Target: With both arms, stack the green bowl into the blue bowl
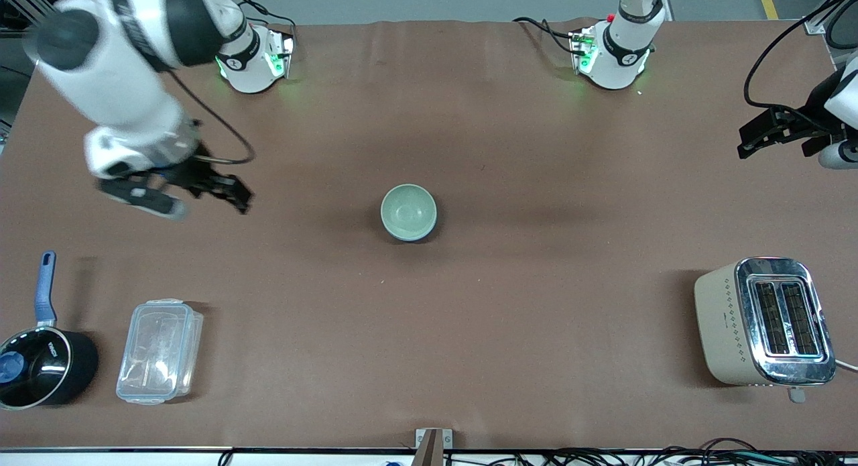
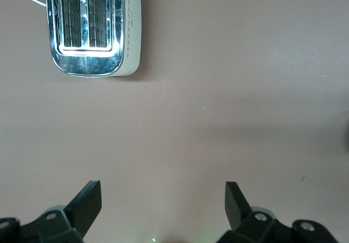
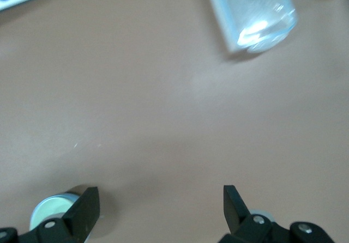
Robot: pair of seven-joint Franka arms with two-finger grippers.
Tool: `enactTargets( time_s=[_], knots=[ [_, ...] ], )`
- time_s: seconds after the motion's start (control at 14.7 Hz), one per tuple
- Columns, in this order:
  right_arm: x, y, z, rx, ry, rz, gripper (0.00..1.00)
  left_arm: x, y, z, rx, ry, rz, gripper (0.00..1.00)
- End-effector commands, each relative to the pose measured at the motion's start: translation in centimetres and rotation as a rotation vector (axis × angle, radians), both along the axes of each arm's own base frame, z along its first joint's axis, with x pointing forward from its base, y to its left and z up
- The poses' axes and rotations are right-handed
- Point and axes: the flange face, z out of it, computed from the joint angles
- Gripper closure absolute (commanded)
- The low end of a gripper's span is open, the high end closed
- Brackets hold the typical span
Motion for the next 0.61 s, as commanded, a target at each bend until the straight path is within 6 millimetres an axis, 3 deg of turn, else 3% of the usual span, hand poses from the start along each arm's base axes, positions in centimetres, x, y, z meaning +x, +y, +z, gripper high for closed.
enactTargets(
  time_s=[0.0, 0.14, 0.27, 0.55],
  knots=[
    [0.0, -7.1, 4.7, -0.038, 0.018, 0.106, 0.00, -0.3, 0.2, 0.1, -0.009, 0.007, -0.010, 0.00],
    [-0.5, -11.7, 8.8, -0.041, 0.044, 0.184, 0.00, -0.1, -0.3, 0.0, -0.007, 0.008, -0.019, 0.00],
    [-0.8, -14.2, 11.3, -0.050, 0.054, 0.242, 0.00, -0.1, -0.3, -0.1, -0.007, 0.010, -0.023, 0.00],
    [-0.5, -13.6, 11.0, -0.018, 0.052, 0.246, 0.00, -0.1, -1.0, -0.1, -0.017, 0.010, -0.033, 0.00]
  ],
)
